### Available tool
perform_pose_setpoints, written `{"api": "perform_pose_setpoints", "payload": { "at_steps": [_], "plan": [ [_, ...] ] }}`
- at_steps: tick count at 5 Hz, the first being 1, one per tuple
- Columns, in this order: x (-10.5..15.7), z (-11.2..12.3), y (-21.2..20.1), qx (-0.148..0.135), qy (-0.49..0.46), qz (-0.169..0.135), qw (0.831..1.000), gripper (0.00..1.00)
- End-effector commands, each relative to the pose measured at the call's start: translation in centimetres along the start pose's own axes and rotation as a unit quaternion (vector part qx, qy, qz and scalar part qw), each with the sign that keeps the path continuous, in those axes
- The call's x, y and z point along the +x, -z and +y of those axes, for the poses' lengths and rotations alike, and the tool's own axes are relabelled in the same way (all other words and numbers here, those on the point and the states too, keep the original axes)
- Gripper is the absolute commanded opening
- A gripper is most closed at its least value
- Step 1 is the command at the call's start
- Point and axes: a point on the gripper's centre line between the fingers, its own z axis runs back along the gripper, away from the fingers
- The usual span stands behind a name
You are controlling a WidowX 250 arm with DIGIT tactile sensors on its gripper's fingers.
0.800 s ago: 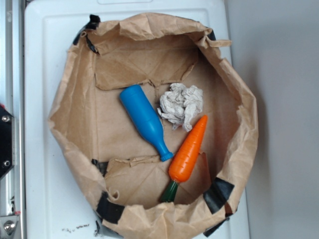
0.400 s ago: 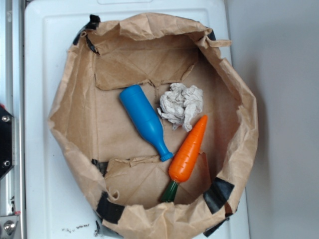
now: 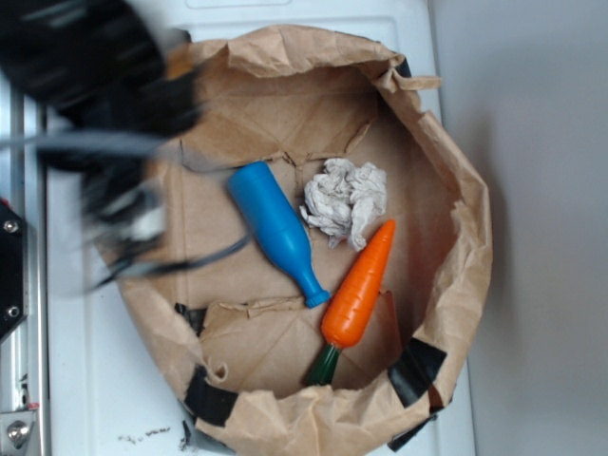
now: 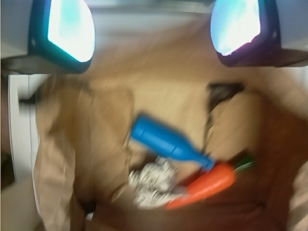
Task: Grab the white paper.
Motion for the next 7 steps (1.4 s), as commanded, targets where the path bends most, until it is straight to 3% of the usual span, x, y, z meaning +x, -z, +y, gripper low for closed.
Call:
{"api": "perform_pose_setpoints", "payload": {
  "at_steps": [1, 4, 7],
  "plan": [
    [-3.0, -4.9, -6.9, 0.014, 0.051, -0.052, 0.997, 1.00],
    [-3.0, -4.9, -6.9, 0.014, 0.051, -0.052, 0.997, 1.00],
    [-4.9, -9.2, -4.9, 0.023, 0.087, -0.049, 0.995, 1.00]
  ]
}}
